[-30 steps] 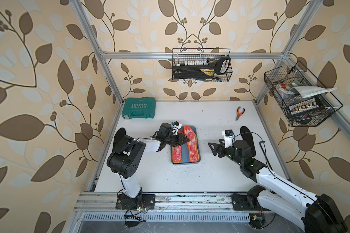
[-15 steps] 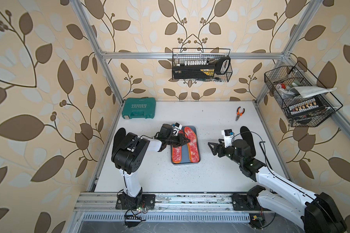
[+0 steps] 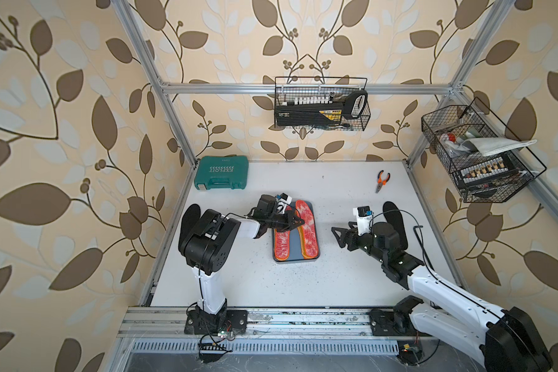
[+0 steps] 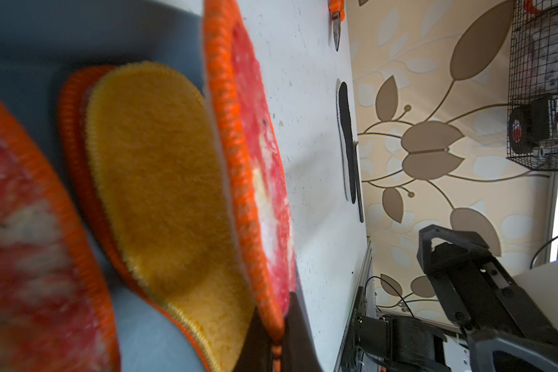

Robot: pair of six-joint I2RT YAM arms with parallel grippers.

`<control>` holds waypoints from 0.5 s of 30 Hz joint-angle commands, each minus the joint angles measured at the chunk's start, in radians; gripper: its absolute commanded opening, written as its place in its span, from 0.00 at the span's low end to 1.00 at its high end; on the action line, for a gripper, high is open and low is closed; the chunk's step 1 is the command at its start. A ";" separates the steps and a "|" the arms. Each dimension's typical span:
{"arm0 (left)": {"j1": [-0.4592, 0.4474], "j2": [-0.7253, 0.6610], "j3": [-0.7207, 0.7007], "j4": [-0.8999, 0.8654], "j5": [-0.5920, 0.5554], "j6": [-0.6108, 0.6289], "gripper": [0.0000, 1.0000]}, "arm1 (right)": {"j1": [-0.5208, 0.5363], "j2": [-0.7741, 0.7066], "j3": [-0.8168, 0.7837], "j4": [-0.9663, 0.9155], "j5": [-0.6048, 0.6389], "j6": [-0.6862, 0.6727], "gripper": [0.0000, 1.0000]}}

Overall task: Put the insoles into the storage box
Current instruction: Place the insole in the storage box.

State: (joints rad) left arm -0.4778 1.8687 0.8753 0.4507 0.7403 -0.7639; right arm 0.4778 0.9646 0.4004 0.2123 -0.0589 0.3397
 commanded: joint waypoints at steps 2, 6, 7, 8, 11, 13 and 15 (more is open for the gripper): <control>-0.001 0.020 0.040 -0.029 0.014 0.044 0.01 | 0.007 0.005 0.035 -0.014 0.012 0.003 0.84; -0.001 0.032 0.043 -0.033 0.013 0.044 0.03 | 0.006 0.005 0.035 -0.013 0.012 0.004 0.84; -0.002 0.035 0.045 -0.036 0.011 0.045 0.03 | 0.005 0.006 0.034 -0.013 0.011 0.003 0.84; -0.002 0.036 0.046 -0.036 0.011 0.045 0.03 | 0.006 0.006 0.035 -0.014 0.010 0.003 0.85; -0.002 0.038 0.050 -0.041 0.008 0.047 0.04 | 0.005 0.007 0.036 -0.014 0.009 0.003 0.84; -0.004 0.039 0.052 -0.052 0.002 0.052 0.07 | 0.006 0.009 0.036 -0.013 0.009 0.004 0.84; -0.005 0.043 0.058 -0.061 0.002 0.056 0.10 | 0.006 0.011 0.037 -0.013 0.007 0.003 0.85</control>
State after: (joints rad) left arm -0.4778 1.9110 0.8932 0.4088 0.7376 -0.7376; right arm 0.4778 0.9661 0.4019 0.2092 -0.0589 0.3397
